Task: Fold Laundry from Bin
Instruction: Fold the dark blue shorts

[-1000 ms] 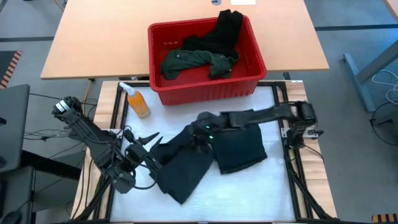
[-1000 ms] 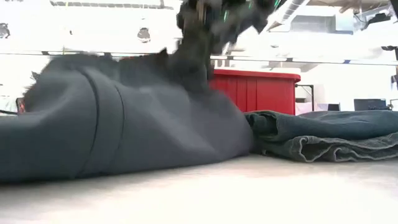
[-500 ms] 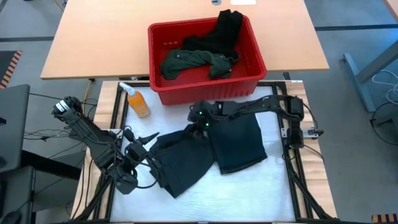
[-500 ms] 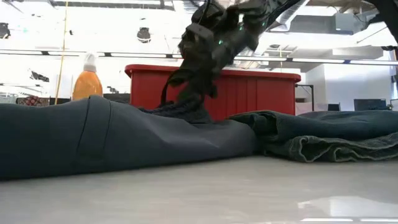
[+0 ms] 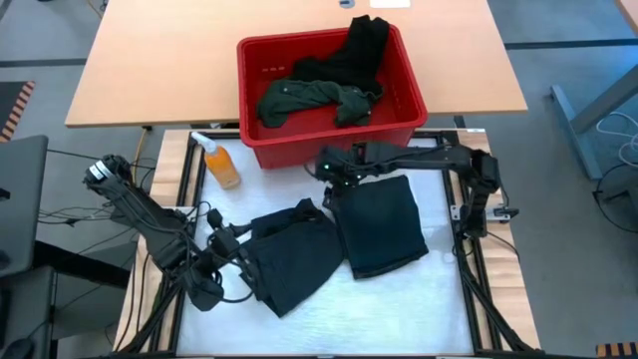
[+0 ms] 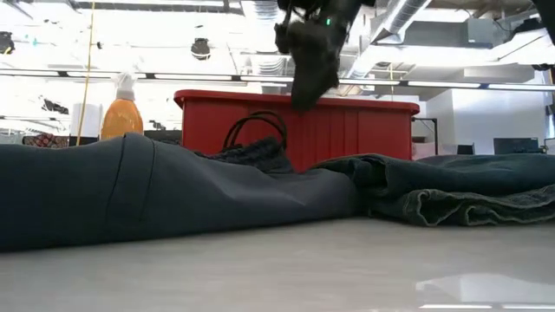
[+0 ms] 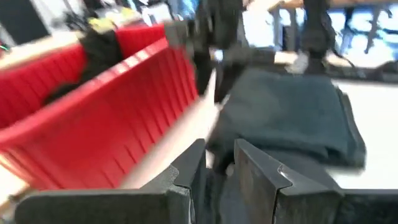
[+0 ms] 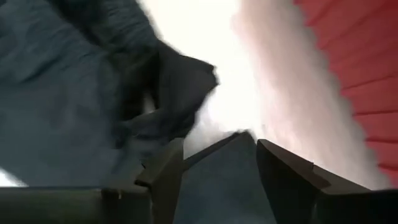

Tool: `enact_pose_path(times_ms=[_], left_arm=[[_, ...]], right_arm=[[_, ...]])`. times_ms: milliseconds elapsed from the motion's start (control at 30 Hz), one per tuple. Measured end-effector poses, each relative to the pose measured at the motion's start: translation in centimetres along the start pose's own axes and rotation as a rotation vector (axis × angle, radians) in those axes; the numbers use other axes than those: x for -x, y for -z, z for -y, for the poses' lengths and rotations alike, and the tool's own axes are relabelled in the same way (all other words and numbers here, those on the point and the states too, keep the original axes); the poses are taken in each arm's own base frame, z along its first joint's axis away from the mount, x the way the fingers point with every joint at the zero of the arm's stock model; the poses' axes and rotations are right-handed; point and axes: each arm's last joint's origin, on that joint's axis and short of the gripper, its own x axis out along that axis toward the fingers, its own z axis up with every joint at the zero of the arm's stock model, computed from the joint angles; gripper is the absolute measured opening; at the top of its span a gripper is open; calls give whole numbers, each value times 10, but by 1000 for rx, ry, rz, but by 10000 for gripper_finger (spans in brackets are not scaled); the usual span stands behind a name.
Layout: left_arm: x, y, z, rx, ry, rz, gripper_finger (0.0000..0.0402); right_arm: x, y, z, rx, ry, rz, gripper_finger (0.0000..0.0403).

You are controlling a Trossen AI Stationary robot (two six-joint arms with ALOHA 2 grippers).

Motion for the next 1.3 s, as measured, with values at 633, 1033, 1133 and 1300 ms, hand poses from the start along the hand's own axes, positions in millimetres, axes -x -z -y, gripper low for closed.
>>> enact_pose_path(times_ms=[633,1033,1133,1300], left_arm=[[-81,62,-40,2,157,-634,156],[-94,62,-46,81,254,-729,248],[-96,71,-49,134,244,-767,249],[-94,87,-46,212,355,-831,249]], right_arm=[[80,162,-160,9,-220,349,207],[70,209,-185,-1,-254,412,207],[64,210,-187,9,-242,400,207],[55,213,-192,28,-222,379,207]])
